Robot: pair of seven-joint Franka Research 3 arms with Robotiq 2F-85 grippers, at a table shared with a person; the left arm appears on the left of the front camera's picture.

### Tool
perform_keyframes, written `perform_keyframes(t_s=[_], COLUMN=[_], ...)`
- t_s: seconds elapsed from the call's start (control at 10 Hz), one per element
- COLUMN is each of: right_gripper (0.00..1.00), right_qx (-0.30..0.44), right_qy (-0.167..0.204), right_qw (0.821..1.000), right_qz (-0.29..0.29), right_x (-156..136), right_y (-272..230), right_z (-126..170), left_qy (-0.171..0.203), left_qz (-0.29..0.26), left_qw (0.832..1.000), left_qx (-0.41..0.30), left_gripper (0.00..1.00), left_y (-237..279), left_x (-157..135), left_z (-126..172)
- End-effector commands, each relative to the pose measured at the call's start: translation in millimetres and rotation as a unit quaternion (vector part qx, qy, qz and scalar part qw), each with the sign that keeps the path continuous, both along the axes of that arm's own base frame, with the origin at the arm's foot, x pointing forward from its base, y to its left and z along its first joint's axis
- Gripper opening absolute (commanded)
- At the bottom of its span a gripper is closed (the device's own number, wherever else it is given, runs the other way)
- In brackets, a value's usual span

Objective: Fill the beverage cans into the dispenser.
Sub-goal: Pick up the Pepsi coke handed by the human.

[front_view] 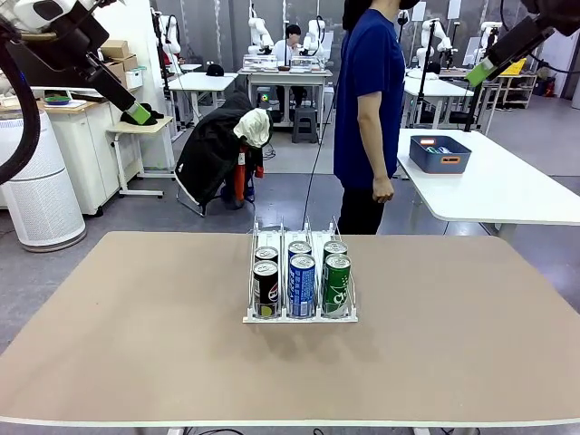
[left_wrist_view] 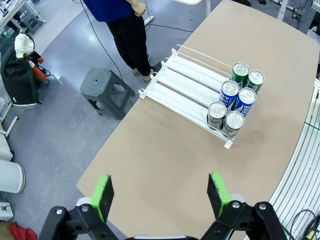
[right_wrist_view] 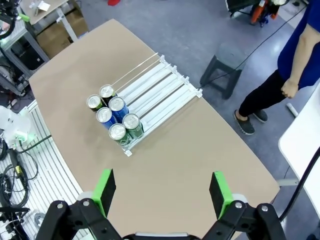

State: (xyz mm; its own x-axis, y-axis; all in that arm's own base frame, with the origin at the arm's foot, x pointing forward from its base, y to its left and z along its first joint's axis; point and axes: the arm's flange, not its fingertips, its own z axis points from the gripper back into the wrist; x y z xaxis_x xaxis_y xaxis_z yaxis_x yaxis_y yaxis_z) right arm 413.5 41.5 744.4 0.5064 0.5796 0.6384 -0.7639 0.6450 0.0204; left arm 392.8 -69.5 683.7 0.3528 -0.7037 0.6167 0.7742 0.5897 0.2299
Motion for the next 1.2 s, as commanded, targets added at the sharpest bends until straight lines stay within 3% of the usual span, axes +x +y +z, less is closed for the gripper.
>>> perform_keyframes(t_s=[0.0,0.4,0.5,0.9,1.1], right_gripper=[1.00,1.00,1.00,1.00,1.00], right_qx=[0.001,0.008,-0.013,-0.013,-0.013], right_qy=[-0.011,-0.049,-0.031,-0.031,-0.031], right_qw=[1.000,0.998,0.999,0.999,0.999], right_qz=[0.029,0.046,0.033,0.033,0.033], right_x=[6,1,-1,-1,-1], right_y=[-4,-3,-1,-1,-1], right_z=[14,18,23,23,23], left_qy=[0.007,0.007,0.007,0.000,0.019], left_qz=[0.002,0.002,0.002,0.000,-0.035], left_qw=[1.000,1.000,1.000,1.000,0.999], left_qx=[-0.006,-0.006,-0.006,0.000,0.011], left_gripper=[1.00,1.00,1.00,1.00,1.00], left_y=[0,0,0,0,4], left_x=[1,1,1,0,0], left_z=[2,2,2,0,31])
